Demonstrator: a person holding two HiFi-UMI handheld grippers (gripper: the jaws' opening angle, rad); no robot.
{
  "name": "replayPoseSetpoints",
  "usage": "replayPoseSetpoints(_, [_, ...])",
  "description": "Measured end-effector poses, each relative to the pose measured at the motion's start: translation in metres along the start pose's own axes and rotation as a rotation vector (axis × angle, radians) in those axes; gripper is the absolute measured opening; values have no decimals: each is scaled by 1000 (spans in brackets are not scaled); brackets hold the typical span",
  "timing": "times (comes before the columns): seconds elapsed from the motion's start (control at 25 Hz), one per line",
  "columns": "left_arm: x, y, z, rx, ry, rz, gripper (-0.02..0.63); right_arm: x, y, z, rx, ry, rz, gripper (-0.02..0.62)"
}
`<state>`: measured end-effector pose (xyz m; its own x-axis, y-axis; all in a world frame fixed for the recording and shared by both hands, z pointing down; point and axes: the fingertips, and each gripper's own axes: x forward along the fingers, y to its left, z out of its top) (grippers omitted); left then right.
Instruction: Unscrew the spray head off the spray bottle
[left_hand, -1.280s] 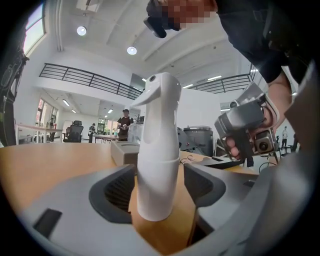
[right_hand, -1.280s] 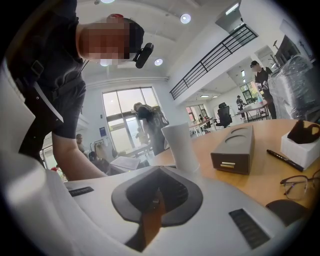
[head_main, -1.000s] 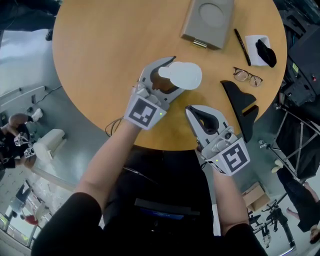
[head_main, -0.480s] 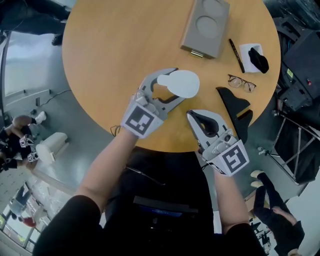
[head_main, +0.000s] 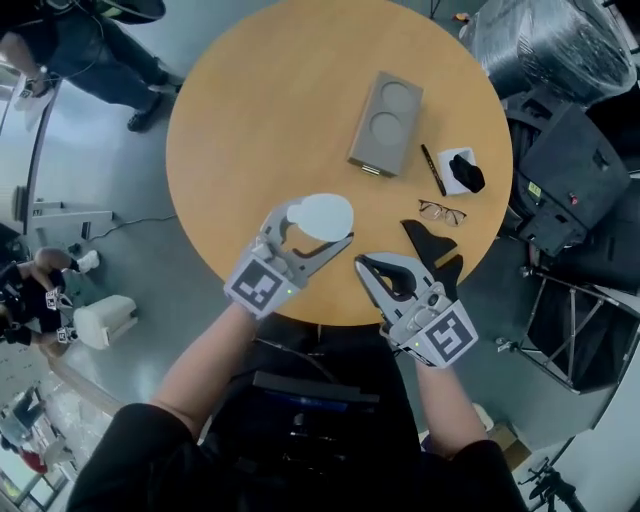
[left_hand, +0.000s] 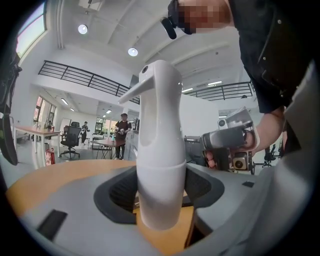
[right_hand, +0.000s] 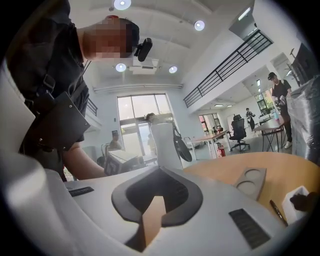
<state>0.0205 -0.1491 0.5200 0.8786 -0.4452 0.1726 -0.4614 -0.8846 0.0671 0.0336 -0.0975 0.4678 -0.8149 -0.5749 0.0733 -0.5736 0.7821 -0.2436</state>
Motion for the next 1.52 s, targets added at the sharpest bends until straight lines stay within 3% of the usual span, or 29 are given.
replayPoseSetpoints(0.2, [-23, -21, 44, 9, 32, -17, 305, -5, 30, 54, -32, -6, 37, 30])
replayPoseSetpoints(0.44, [-28, -43, 83, -25, 50, -18, 305, -9, 45, 97, -52, 10, 75, 190])
replayPoseSetpoints(0.6, [-33, -61, 109, 21, 52, -35, 305, 1, 56, 125, -87, 5, 95, 284])
replayPoseSetpoints(0.68, [-32, -68, 120, 28, 49, -44, 305, 5, 56, 137, -102, -3, 99, 302])
replayPoseSetpoints(1.12, [-34, -91, 138, 48, 88, -37, 305, 12, 67, 168, -129, -13, 144, 303])
replayPoseSetpoints(1.24, [-34, -93, 139, 43, 79, -45, 305, 10, 74, 174, -189, -37, 170, 218])
replayPoseSetpoints(1.52, [-44, -102, 150, 86, 27, -176, 305, 2, 90, 186, -179, -96, 319, 204])
